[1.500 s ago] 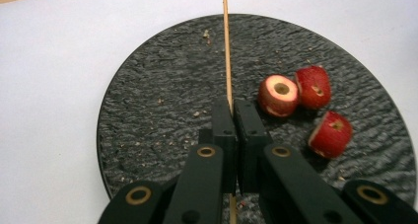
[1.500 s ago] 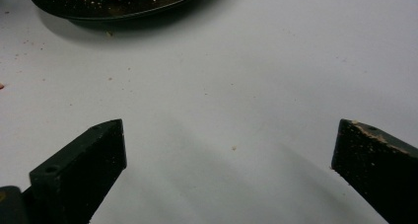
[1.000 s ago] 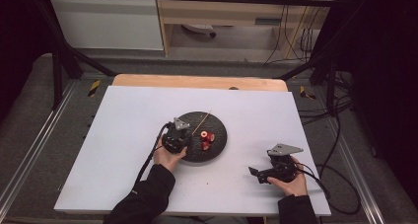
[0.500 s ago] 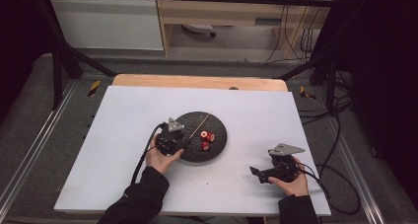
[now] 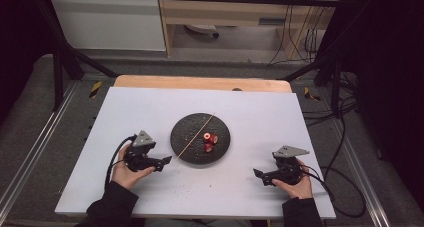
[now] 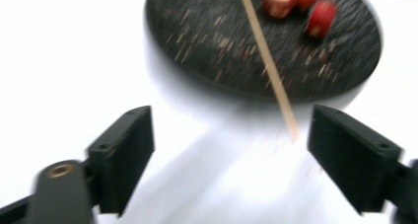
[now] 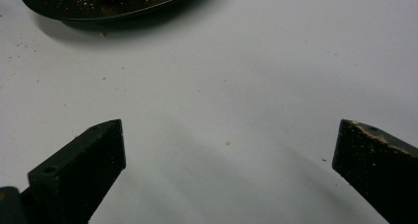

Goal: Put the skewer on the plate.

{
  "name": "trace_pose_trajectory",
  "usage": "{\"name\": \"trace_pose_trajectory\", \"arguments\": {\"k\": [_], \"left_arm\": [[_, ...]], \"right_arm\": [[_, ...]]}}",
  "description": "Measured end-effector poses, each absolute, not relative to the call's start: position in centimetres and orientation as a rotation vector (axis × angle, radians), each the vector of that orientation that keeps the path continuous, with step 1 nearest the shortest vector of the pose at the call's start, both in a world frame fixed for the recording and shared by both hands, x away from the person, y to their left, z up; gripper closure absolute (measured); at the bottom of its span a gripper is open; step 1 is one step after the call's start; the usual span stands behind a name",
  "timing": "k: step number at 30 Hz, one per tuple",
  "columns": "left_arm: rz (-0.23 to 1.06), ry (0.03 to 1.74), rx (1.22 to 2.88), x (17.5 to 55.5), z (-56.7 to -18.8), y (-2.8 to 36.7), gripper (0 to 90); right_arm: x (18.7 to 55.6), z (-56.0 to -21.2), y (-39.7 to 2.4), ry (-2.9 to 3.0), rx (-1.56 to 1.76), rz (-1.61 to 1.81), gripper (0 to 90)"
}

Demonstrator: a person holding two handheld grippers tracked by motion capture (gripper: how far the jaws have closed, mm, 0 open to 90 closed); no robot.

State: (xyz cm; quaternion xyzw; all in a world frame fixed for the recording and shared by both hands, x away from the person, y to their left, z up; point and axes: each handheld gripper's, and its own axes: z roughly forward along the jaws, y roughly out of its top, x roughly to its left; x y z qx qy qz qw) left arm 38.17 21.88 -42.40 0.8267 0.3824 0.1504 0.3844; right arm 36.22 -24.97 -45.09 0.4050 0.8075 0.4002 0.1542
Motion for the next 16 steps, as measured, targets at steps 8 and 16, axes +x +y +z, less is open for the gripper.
{"name": "trace_pose_trajectory", "arguments": {"k": [8, 16], "left_arm": [[0.408, 1.030, 2.076, 36.0, -44.0, 26.3, 4.0], [0.408, 1.056, 2.064, 35.6, -44.8, 27.9, 4.2]], "right_arm": [[36.1, -45.2, -25.0, 2.324, 1.160, 1.154, 0.7], [35.9, -45.4, -25.1, 2.330, 1.159, 1.171, 0.7]]}}
